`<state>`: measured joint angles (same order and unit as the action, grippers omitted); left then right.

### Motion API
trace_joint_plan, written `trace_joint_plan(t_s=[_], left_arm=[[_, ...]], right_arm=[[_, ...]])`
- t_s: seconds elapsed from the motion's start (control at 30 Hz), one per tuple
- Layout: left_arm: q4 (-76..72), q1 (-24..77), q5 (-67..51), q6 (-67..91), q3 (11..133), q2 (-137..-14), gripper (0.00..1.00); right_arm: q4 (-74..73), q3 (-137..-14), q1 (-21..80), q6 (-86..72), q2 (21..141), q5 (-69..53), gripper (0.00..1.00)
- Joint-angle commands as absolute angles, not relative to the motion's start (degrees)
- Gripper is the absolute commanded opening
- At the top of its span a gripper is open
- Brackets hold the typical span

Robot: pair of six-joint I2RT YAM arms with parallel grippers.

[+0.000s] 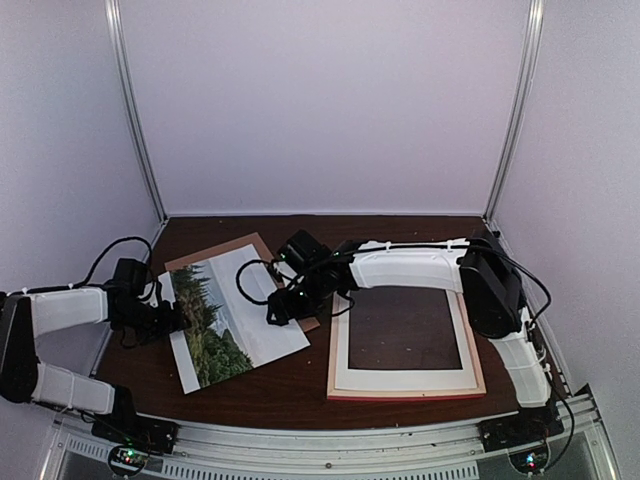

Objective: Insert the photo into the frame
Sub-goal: Pick up the photo from the backboard.

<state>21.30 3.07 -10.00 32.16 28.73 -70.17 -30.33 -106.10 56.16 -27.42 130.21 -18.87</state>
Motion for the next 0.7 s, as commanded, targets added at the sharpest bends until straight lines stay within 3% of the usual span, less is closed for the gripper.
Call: trace_joint_plan(t_s=[0.0,0.33,0.67], left_arm=[[21.33,4.22,-11.28,32.50,28.81,-72.83,0.89],[20.94,5.54,-8.23,34.31,25.75,-71.45,0.86],[21.66,5.73,-14.34,37.21,23.96,-70.48,0.77]], right_arm=[[-33.31,-108.61,55.66,-26.24,132.57,-15.29,0.64],[-33.90,-109.15,54.83,-25.30,135.08,-13.13,0.63],[-31.15,-106.48,54.89,-27.25,134.57,-17.46,0.62]])
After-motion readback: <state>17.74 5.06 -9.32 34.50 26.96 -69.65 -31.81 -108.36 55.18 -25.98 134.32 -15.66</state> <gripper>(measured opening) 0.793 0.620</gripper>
